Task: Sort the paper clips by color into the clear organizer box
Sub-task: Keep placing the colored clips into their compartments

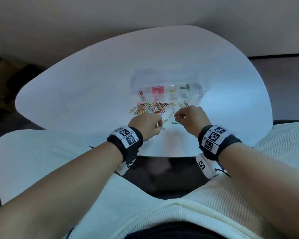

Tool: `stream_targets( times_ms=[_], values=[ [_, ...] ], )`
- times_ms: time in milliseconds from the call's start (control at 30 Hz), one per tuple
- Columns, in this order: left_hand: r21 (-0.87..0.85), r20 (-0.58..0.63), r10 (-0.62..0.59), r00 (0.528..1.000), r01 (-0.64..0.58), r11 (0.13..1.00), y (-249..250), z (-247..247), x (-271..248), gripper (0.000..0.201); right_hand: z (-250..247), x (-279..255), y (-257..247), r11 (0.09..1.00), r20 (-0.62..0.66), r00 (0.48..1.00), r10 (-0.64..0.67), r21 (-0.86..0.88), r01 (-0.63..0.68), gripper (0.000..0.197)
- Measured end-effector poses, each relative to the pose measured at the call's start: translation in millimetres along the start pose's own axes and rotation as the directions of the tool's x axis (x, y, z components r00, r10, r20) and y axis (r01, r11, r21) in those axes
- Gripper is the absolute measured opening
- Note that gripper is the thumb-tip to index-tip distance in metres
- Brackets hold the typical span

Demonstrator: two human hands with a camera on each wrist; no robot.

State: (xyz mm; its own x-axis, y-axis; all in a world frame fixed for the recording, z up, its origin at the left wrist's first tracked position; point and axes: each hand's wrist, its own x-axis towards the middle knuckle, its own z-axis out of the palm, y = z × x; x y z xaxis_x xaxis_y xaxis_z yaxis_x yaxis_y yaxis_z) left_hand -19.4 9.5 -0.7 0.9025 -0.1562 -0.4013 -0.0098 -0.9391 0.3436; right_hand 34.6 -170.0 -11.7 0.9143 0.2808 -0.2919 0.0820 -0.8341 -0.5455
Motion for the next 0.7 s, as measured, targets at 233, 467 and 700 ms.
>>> stream_targets(
  times_ms=[233,467,700],
  values=[
    [0.082,0.1,0.226,0.969,-0.234,0.969,-1,36,15,0.038,20,-1,20,0.987,0.175,0.984,-0.032,-0.149,0.059,0.032],
    [0.085,0.092,0.171,0.981,-0.179,0.98,-5,38,25,0.027,25,7,24,0.991,0.074,0.997,0.034,-0.129,-0.025,0.015],
    [-0.103,0.037,0.068,0.997,-0.064,0.993,-10,30,26,0.025,26,6,19,0.977,0.14,0.979,0.146,-0.177,-0.12,0.011]
  ],
)
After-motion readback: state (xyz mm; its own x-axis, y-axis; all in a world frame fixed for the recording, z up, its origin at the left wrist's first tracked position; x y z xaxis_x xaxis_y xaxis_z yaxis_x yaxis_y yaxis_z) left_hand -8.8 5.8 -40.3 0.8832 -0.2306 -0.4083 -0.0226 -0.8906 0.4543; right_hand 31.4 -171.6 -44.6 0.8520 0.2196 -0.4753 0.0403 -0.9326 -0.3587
